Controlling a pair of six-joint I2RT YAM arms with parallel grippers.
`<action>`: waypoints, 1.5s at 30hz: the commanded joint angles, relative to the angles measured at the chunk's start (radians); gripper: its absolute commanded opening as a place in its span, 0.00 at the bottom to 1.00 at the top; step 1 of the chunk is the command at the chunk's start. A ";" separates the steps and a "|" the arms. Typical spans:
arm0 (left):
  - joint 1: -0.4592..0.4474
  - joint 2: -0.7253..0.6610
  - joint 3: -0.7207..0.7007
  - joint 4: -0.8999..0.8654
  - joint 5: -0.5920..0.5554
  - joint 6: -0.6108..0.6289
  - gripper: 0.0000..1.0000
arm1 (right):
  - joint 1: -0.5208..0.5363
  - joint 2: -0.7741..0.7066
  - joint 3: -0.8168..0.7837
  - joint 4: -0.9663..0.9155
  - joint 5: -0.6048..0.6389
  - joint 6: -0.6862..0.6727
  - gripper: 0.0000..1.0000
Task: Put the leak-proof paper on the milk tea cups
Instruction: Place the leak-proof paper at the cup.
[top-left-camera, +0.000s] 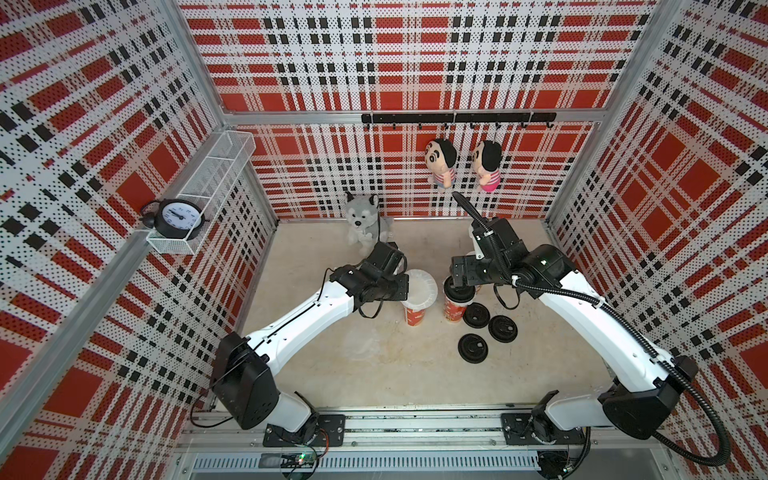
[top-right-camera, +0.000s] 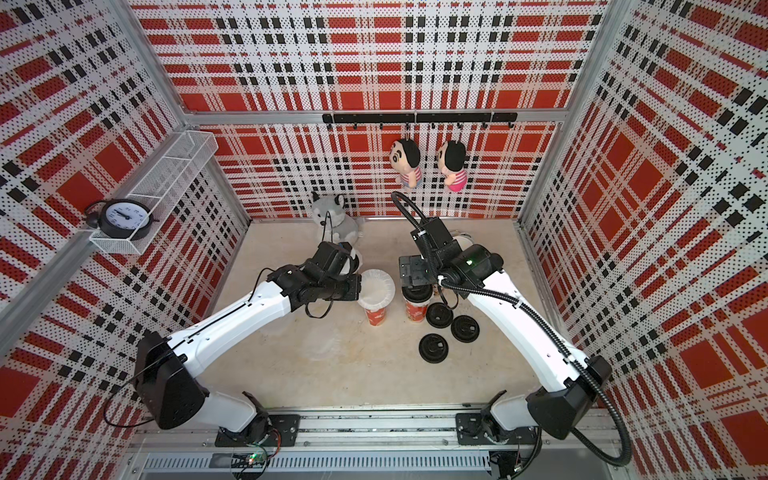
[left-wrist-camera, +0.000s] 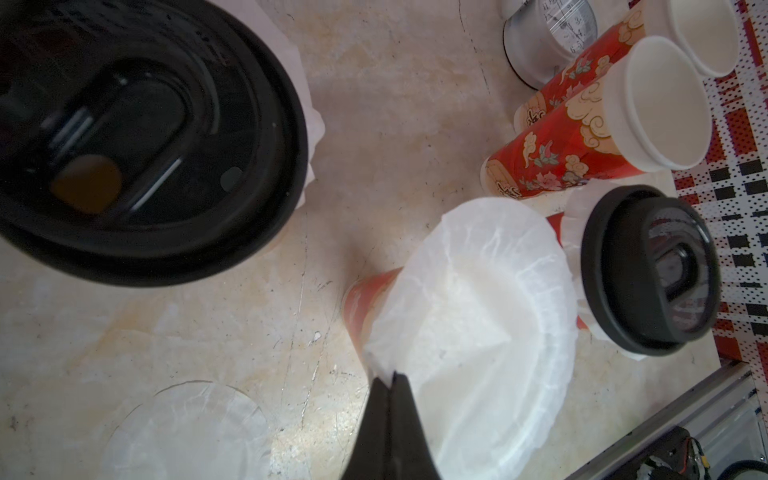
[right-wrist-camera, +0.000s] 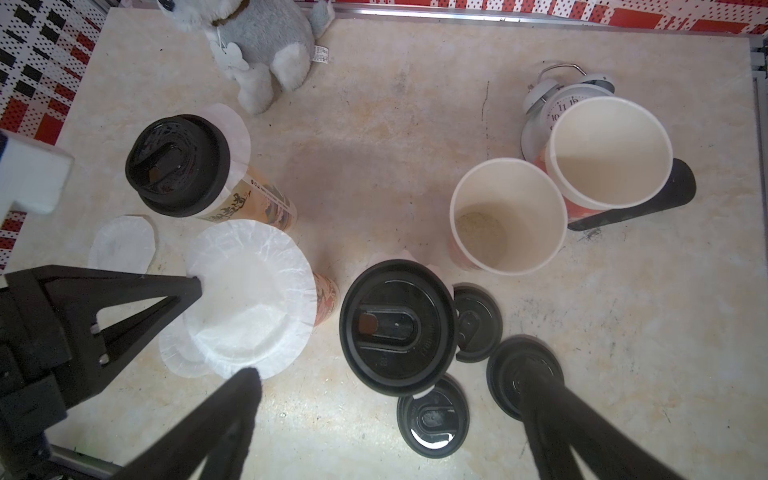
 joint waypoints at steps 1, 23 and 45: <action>-0.003 0.018 0.001 0.026 -0.012 -0.001 0.00 | -0.005 -0.010 -0.008 0.018 0.002 0.006 1.00; -0.006 0.010 0.066 -0.049 -0.048 0.003 0.00 | -0.006 -0.001 -0.007 0.023 -0.032 -0.002 1.00; -0.017 0.034 0.060 -0.065 -0.053 0.006 0.00 | -0.006 0.016 -0.001 0.030 -0.038 -0.012 1.00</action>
